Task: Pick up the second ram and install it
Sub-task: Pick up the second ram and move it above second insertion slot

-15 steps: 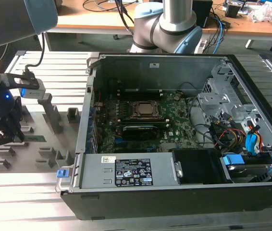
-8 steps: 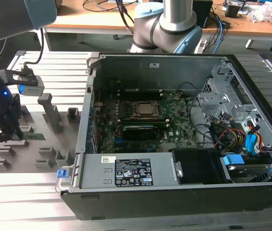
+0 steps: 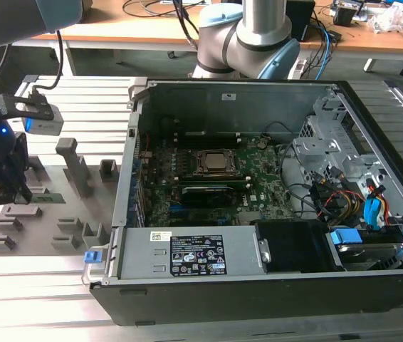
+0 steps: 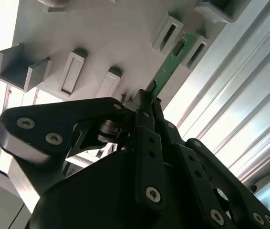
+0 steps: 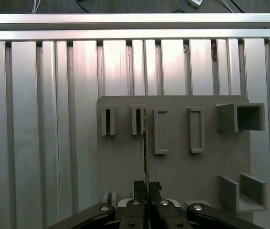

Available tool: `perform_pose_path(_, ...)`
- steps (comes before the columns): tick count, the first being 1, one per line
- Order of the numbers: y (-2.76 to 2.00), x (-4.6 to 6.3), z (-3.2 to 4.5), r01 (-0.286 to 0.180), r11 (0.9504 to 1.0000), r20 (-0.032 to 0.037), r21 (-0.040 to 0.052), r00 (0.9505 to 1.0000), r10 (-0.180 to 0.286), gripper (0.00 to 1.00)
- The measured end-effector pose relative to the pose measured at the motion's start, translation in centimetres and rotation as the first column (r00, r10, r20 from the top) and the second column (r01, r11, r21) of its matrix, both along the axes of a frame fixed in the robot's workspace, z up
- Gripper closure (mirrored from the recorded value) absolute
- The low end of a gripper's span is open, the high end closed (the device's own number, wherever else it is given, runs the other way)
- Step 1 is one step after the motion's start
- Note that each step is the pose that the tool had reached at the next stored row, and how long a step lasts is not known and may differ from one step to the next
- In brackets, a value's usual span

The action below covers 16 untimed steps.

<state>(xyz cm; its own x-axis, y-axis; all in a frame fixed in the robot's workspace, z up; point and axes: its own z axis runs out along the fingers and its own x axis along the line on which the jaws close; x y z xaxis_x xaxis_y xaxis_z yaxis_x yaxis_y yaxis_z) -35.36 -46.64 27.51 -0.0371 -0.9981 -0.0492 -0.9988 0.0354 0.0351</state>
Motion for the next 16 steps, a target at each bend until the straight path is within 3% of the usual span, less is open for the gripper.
perform_pose_path(6,0.00,0.0,0.98,0.000,1.0000,0.0001,0.0001,1.0000,0.000,0.86)
perform_pose_path(8,0.00,0.1,1.91,0.000,1.0000,0.0001,0.0002,1.0000,0.000,0.86)
perform_pose_path(16,0.00,0.1,2.90,0.000,1.0000,0.0001,0.0003,1.0000,0.000,0.86)
